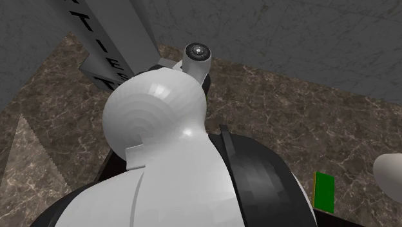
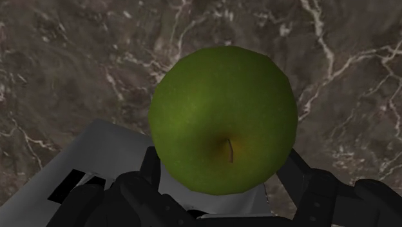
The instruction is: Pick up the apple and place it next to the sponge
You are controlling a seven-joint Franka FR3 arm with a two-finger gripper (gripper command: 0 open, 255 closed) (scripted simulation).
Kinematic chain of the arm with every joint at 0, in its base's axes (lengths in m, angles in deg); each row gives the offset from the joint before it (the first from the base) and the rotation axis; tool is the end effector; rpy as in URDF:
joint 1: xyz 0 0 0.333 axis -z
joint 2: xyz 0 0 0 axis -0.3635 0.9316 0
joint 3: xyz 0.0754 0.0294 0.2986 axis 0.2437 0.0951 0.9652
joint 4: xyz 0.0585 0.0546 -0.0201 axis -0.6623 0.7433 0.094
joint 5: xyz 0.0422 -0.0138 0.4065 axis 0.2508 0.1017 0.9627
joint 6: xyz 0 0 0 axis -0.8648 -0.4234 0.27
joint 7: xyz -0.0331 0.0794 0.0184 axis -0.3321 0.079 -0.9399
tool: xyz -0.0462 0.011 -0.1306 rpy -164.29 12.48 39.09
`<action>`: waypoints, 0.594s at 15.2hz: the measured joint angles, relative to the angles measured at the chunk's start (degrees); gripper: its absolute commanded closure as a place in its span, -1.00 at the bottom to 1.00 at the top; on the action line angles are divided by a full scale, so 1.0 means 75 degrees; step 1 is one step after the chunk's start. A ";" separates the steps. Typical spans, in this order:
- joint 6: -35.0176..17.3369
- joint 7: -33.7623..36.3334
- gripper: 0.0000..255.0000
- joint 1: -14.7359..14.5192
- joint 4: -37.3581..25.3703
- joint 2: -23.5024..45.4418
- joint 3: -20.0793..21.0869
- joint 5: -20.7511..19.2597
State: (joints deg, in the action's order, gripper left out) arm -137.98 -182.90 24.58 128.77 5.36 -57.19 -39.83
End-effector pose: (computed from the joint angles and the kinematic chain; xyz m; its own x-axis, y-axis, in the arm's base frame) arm 0.4191 -0.3654 0.1881 0.7549 0.6474 0.1045 0.6385 -0.7620 0.1084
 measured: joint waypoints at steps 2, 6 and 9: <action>-0.0001 0.0000 1.00 0.0000 0.0000 0.0000 0.0000 0.0000; 0.0025 0.0037 1.00 -0.0024 0.0002 -0.0035 -0.0035 -0.0051; 0.0190 0.0288 1.00 -0.0192 0.0023 -0.0284 -0.0254 -0.0384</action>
State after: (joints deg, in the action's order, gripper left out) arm -136.55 -180.74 23.14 128.94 3.23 -59.10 -42.71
